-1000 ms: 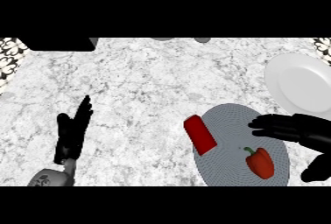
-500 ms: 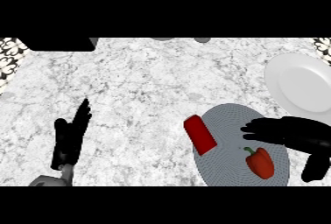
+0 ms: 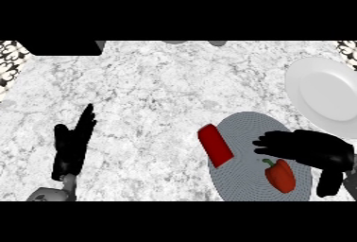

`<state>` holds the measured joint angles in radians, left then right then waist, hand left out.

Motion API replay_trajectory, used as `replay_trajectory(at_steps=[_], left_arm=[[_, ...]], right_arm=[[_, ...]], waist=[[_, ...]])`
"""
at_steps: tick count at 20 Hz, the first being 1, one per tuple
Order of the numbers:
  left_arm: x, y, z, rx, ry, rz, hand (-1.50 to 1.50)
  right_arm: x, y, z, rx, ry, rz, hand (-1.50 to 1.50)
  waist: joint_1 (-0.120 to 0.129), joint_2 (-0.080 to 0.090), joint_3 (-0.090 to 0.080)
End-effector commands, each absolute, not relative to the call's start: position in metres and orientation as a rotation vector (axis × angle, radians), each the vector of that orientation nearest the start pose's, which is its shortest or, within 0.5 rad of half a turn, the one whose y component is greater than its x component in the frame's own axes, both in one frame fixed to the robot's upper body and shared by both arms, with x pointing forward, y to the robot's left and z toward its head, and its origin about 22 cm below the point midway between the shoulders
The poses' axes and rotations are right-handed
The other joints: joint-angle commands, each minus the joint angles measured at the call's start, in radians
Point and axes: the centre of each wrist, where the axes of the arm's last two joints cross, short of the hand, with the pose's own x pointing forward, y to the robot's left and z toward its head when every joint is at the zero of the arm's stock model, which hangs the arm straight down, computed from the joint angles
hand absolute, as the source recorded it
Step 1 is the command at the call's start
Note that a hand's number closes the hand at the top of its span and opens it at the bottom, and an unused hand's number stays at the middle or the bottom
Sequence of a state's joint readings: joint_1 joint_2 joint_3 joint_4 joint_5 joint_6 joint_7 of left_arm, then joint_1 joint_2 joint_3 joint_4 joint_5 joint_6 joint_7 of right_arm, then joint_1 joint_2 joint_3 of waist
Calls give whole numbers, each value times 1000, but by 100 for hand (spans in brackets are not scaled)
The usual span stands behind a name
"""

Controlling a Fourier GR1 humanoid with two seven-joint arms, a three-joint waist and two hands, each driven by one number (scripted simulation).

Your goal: Pick the bell pepper from the placemat and place it in the plate

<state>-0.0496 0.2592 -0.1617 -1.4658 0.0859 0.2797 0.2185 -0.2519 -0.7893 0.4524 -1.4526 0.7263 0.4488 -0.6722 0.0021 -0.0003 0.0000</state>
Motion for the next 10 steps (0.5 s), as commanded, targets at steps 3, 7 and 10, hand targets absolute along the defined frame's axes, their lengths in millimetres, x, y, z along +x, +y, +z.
replay_trajectory(at_steps=[3,7,10], left_arm=[[249,249,9,236,-1293,-27,0],[245,258,-5,237,-1284,-36,0],[253,257,4,251,-1288,-36,0]], right_arm=[[281,-303,56,51,-1285,2005,-150],[279,-309,27,72,-1287,1967,-150],[297,-310,52,68,-1284,2000,-150]], waist=[[2,-1,0],[2,0,0],[3,0,0]])
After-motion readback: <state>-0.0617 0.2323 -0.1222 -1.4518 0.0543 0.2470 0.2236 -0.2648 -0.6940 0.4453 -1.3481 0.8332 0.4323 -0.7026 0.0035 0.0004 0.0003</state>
